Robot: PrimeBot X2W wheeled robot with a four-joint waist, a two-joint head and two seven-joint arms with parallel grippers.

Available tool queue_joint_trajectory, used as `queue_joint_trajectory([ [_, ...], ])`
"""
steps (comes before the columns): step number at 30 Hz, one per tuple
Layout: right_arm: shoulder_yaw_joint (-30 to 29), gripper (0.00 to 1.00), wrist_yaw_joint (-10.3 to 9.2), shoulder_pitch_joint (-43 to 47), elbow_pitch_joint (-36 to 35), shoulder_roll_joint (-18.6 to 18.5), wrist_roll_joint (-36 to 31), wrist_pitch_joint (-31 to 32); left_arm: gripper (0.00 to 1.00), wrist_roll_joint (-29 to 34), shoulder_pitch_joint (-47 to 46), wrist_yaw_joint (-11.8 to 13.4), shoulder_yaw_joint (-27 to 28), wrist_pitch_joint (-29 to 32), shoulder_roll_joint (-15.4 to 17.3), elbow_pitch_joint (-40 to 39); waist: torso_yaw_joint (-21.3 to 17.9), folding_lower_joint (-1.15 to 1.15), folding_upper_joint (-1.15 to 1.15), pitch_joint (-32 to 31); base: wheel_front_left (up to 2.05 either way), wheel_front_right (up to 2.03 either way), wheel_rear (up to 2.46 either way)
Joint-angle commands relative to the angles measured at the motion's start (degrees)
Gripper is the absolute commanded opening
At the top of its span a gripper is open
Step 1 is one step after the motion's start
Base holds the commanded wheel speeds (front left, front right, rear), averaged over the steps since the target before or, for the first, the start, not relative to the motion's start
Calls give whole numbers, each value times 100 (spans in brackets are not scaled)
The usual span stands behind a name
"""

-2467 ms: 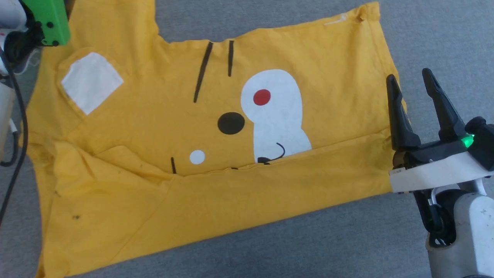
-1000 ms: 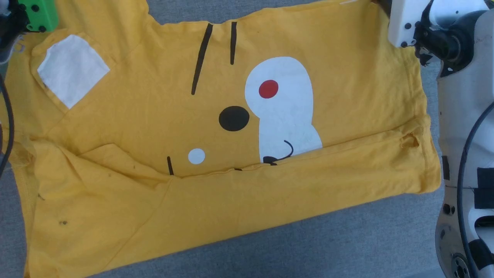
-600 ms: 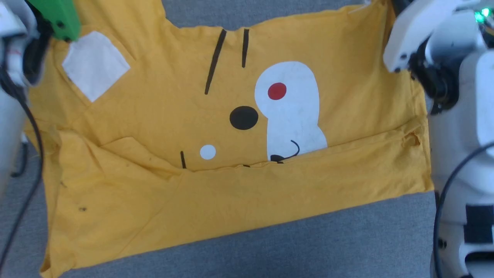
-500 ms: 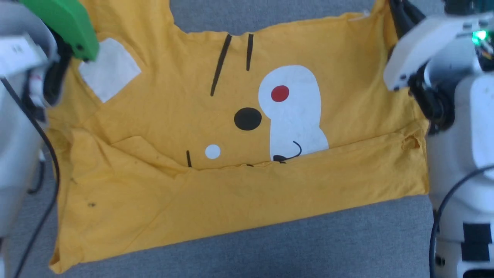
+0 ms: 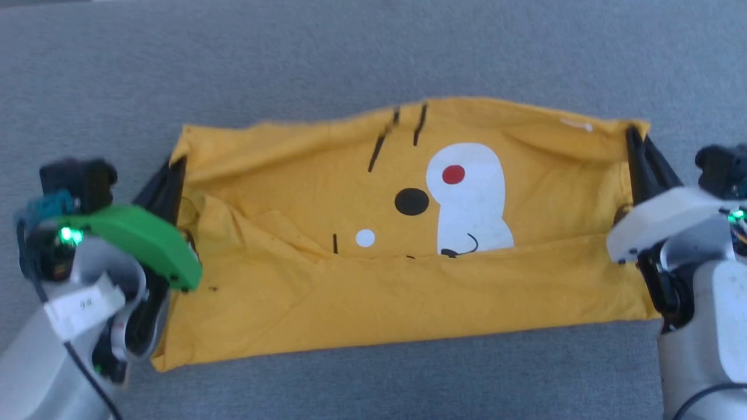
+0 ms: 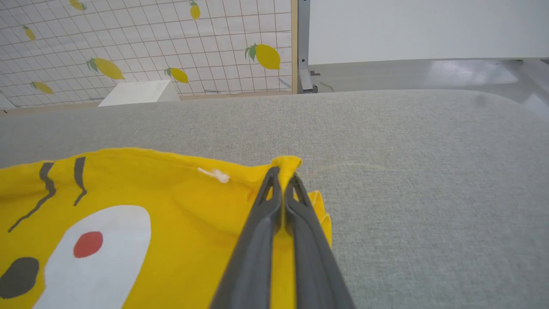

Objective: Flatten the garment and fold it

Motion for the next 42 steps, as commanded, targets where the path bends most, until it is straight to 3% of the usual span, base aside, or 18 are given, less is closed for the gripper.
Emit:
queue_joint_trajectory([
  [1,-24,0,-8,139,2,-32,18,27,0,-159,274,99,69,-58,18,-79,407,0,0,-490,0,0,0],
  [10,-22,0,-8,680,-35,-532,-255,795,0,-732,1456,172,17,-37,-134,-214,580,0,0,-634,0,0,0],
  [17,378,0,-8,790,208,-1145,-438,1593,0,-880,1662,-157,-340,88,-336,313,572,0,0,-494,0,0,0],
  [24,636,0,-8,738,511,-1239,-257,2478,0,-805,1452,-422,-562,30,-557,1084,530,0,0,-432,0,0,0],
  [25,623,10,-8,745,526,-1205,-202,2560,0,-809,1428,-466,-585,14,-597,1189,524,0,0,-453,0,0,0],
  [27,587,60,-8,796,534,-1140,-106,2699,0,-853,1409,-539,-582,-54,-678,1342,518,0,0,-518,0,0,0],
  [28,567,98,-8,834,518,-1116,-63,2753,16,-877,1409,-574,-574,-100,-719,1394,519,0,0,-553,0,0,0],
  [29,521,100,-8,894,480,-1081,-7,2815,52,-900,1417,-604,-561,-164,-766,1443,521,0,0,-610,0,0,0],
  [30,476,100,-8,950,428,-1053,36,2851,100,-890,1421,-628,-556,-233,-789,1459,524,0,0,-653,0,0,0],
  [36,73,100,-8,1443,-266,-869,210,2749,100,-668,1451,-628,-400,-982,-890,1360,572,0,0,-954,0,0,0],
  [39,-152,100,-8,1684,-731,-744,270,2403,100,-334,1371,-475,-226,-1694,-963,1253,622,0,0,-1083,0,0,0],
  [42,-422,100,-8,1866,-1062,-509,314,2017,100,16,1272,-362,-58,-2000,-1078,1210,672,0,0,-1183,0,0,0],
])
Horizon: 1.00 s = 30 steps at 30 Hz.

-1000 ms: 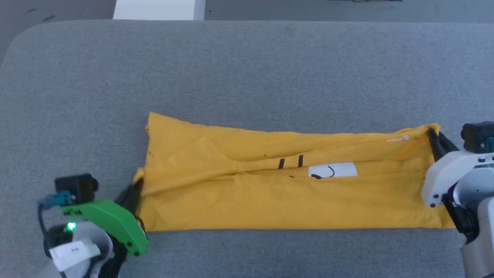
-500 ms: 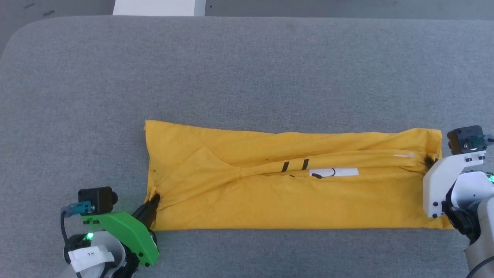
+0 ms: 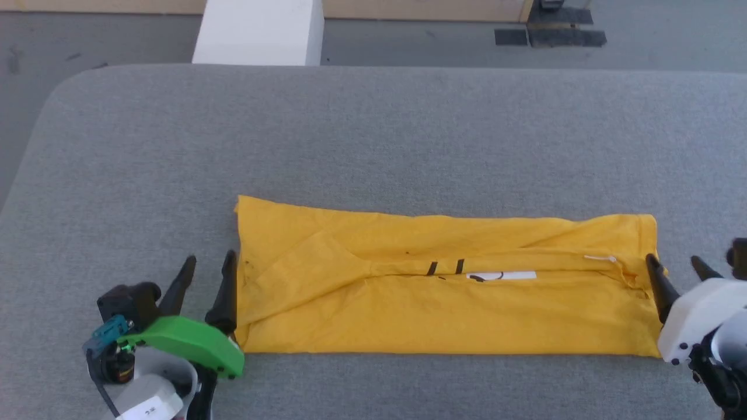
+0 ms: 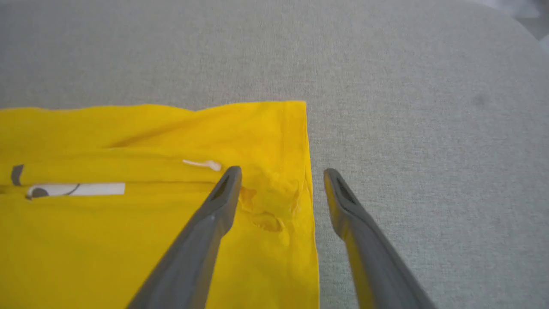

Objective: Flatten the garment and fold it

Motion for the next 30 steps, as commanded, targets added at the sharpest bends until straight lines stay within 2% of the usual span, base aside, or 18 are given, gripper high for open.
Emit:
queue_joint_trajectory([
  [1,-89,100,-8,124,-118,147,27,-163,100,199,-132,57,103,-70,-101,-30,79,1,0,-128,0,0,0],
  [6,-414,100,-8,217,-315,501,120,-747,100,1292,-381,102,609,-108,-435,-219,108,1,0,-199,0,0,0],
  [12,-719,100,-8,72,-83,657,189,-1286,100,2273,-543,-249,1228,-110,-1085,-193,78,1,0,-245,0,0,0],
  [16,-875,100,-8,-172,453,664,371,-1468,100,2678,-613,-508,1502,-111,-1365,64,22,1,0,-290,0,0,0],
  [23,-957,100,-8,-810,1733,666,277,-1142,100,3118,-607,-853,1913,-111,-1625,412,-86,1,0,-374,0,0,0],
  [30,-1091,100,-8,-1391,2998,667,-307,-471,100,3408,-574,-1082,2164,-111,-1826,631,-93,1,0,-437,0,0,0],
])
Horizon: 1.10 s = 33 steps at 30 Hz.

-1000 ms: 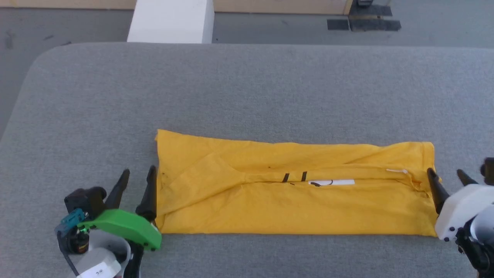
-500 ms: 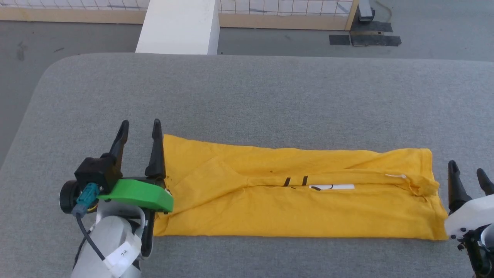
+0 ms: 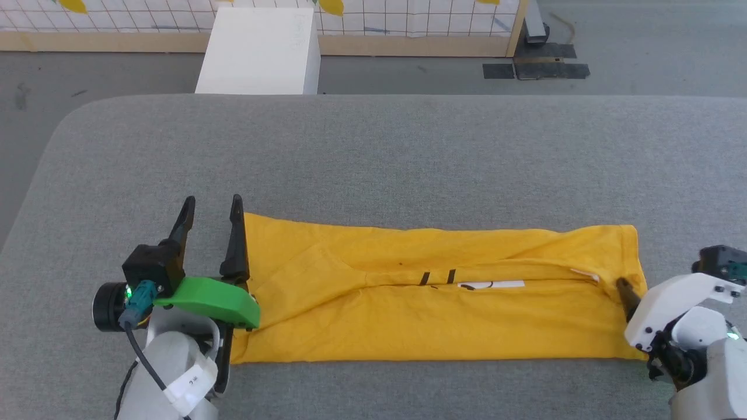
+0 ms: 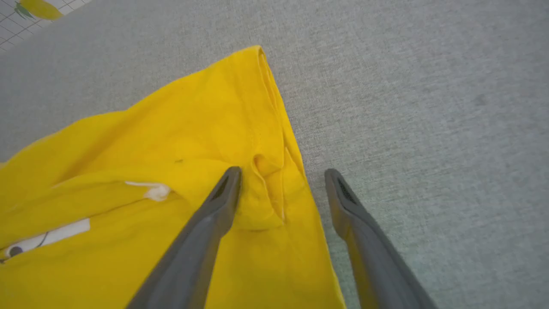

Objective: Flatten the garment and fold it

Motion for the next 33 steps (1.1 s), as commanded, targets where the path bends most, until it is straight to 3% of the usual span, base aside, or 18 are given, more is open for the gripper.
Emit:
queue_joint_trajectory([
  [1,-13,100,-8,-137,154,2,-152,136,100,68,-30,-60,49,-27,-44,41,5,0,0,-15,0,0,0],
  [5,-4,100,-8,-291,536,2,-431,623,100,171,-18,-152,139,-27,-124,120,19,0,0,-36,0,0,0],
  [6,12,84,-8,-320,594,2,-452,738,100,196,-16,-173,163,-27,-141,136,21,0,0,-38,0,0,0],
  [7,61,20,-8,-400,640,2,-389,811,100,247,-5,-215,230,-27,-179,175,13,0,0,-31,0,0,0],
  [8,77,3,-8,-418,661,2,-350,823,100,264,0,-231,252,-27,-191,189,8,0,0,-29,0,0,0],
  [9,88,0,-8,-424,670,2,-333,824,100,279,2,-243,267,-27,-199,202,5,0,0,-28,0,0,0],
  [15,-56,0,-8,-329,464,2,-466,684,100,350,-3,-319,377,-27,-251,245,6,0,0,-15,0,0,0],
  [27,-1621,0,-8,1,-570,-70,-2108,173,100,503,-8,-398,512,-27,-344,201,43,0,0,62,0,0,0],
  [33,-1689,0,-8,66,-738,-97,-2390,66,100,548,59,-423,573,-27,-375,196,43,0,0,73,0,0,0],
])
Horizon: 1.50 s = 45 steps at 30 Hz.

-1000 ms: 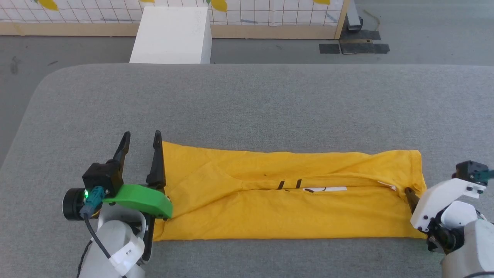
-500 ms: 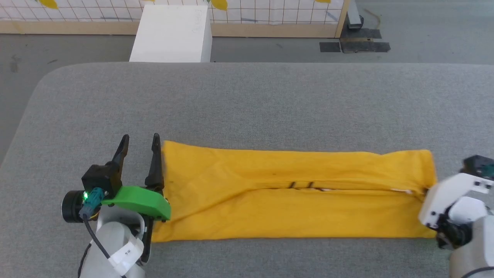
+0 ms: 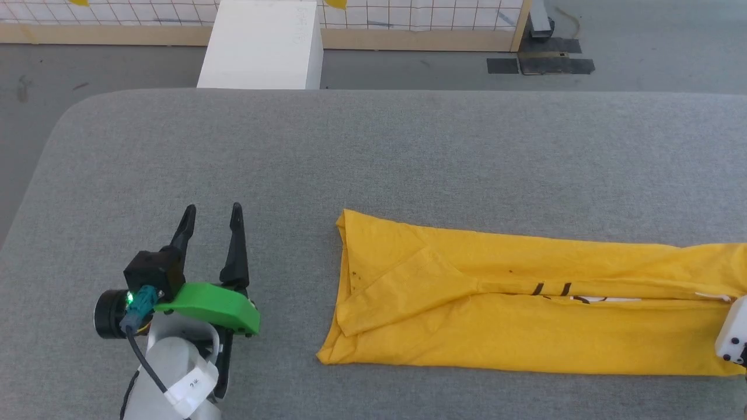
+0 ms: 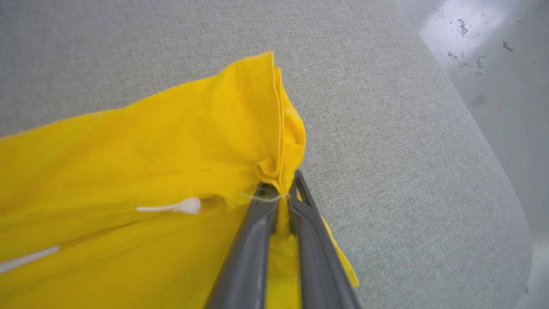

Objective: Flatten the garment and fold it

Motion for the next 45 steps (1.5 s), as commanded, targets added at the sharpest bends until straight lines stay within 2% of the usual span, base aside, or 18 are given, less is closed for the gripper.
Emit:
queue_joint_trajectory([
  [1,73,0,-12,103,-95,-14,-39,-6,100,56,42,-26,22,-27,-17,-29,2,0,0,-2,0,0,0],
  [5,493,0,-12,289,-589,10,190,142,100,92,76,-40,66,-27,-28,-54,18,0,0,-10,0,0,0],
  [10,1519,0,-12,799,-2000,50,831,734,100,141,115,-61,110,-27,-34,-86,45,0,0,-37,0,0,0],
  [16,3320,0,-12,1371,-4222,70,1471,1882,100,176,103,-83,94,-27,-50,-89,114,0,0,-31,0,0,0],
  [20,4455,0,-12,1274,-4746,51,1521,2210,100,186,32,-100,57,-27,-61,-114,190,0,0,43,0,0,0],
  [23,5147,0,-12,1013,-4508,12,1514,2242,100,177,-22,-109,32,-27,-72,-120,252,0,0,108,0,0,0],
  [27,5832,0,-12,549,-3736,42,1575,2043,100,170,-106,-121,-13,-27,-84,-105,369,0,0,238,0,0,0],
  [32,6311,0,-12,-8,-2627,76,1670,1657,100,155,-208,-128,-44,-27,-96,-98,500,0,0,425,0,0,0],
  [37,6713,0,-12,-560,-1581,81,2039,1250,100,136,-340,-133,-90,-27,-106,-91,639,0,0,646,0,0,0],
  [45,7271,0,-12,-1157,-371,82,2577,943,100,94,-459,-105,-141,-27,-115,-75,730,0,0,819,0,0,0],
])
